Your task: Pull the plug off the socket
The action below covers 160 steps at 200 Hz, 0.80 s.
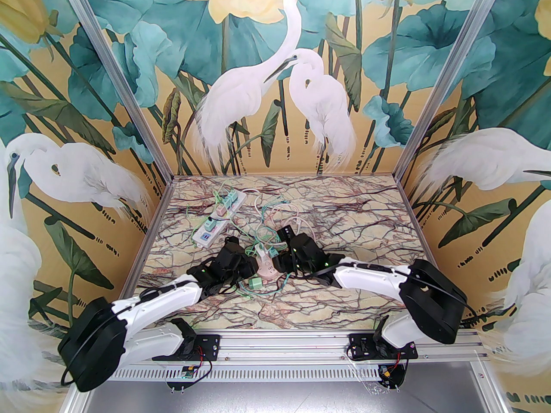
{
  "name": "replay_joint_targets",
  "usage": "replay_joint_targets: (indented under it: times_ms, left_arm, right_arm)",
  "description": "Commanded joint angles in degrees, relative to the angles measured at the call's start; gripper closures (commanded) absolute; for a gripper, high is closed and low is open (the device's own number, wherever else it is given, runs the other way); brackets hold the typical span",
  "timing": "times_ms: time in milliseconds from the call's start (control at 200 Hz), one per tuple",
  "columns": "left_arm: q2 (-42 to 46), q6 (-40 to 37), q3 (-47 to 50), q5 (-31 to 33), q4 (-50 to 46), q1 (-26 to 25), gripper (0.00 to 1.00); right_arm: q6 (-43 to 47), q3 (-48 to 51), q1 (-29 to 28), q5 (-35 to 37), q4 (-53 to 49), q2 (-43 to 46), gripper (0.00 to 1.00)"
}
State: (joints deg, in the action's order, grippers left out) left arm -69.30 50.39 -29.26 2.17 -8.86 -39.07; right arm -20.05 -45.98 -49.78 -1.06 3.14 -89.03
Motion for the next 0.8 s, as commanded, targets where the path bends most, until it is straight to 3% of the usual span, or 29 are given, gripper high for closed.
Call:
replay_joint_targets:
  times_ms: [0, 210, 575, 795]
  left_arm:
    - [-2.5, 1.1, 0.6, -0.4, 5.2, -0.4, 0.61]
    - [-7.2, 1.8, -0.3, -0.6, 8.0, -0.4, 0.62]
    - [-8.0, 1.8, 0.3, -0.6, 8.3, -0.4, 0.62]
    - [-10.0, 3.6, 0.4, -2.0, 9.5, -0.4, 0.63]
  right_arm:
    - [1.6, -2.7, -0.1, 0.3, -3.2, -2.8, 0.49]
    - [2.5, -6.6, -0.1, -0.3, -6.2, -6.4, 0.5]
    - [3.4, -10.4, -0.3, 1.0, -8.8, -11.1, 0.54]
    - [5.0, -11.4, -2.4, 3.6, -8.9, -12.2, 0.63]
